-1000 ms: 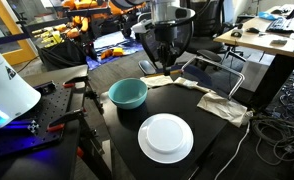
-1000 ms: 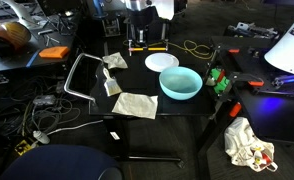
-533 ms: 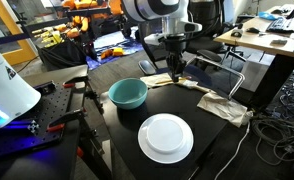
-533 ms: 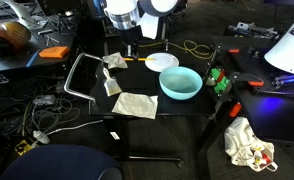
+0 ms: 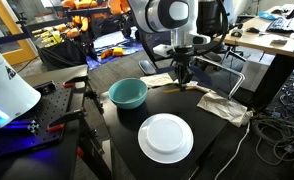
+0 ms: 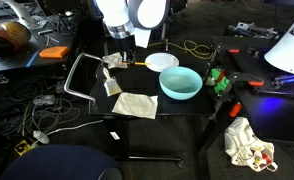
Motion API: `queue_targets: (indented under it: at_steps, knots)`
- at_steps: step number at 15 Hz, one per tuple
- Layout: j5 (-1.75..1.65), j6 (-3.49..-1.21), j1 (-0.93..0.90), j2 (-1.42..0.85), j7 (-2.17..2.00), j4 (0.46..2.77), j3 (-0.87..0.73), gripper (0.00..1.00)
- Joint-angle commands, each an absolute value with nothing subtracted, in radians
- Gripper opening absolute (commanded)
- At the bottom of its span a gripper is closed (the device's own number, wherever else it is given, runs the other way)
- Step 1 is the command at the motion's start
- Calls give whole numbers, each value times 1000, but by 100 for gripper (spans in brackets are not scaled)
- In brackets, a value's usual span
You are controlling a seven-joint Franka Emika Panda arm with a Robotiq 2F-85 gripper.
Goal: Pick up the pencil from the light blue bowl and put it on the table.
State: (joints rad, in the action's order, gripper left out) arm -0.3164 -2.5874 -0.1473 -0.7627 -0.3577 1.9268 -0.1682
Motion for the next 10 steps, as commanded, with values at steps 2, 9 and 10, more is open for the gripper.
queue_targets:
  at_steps: [2, 9, 10]
  knots:
    - [-277, -2593, -157, -805, -344, 1885, -182, 41]
    - [-291, -2658, -184, -716, -346, 2000, -194, 94]
    - [-291, -2672, -186, -700, -340, 2020, -194, 99]
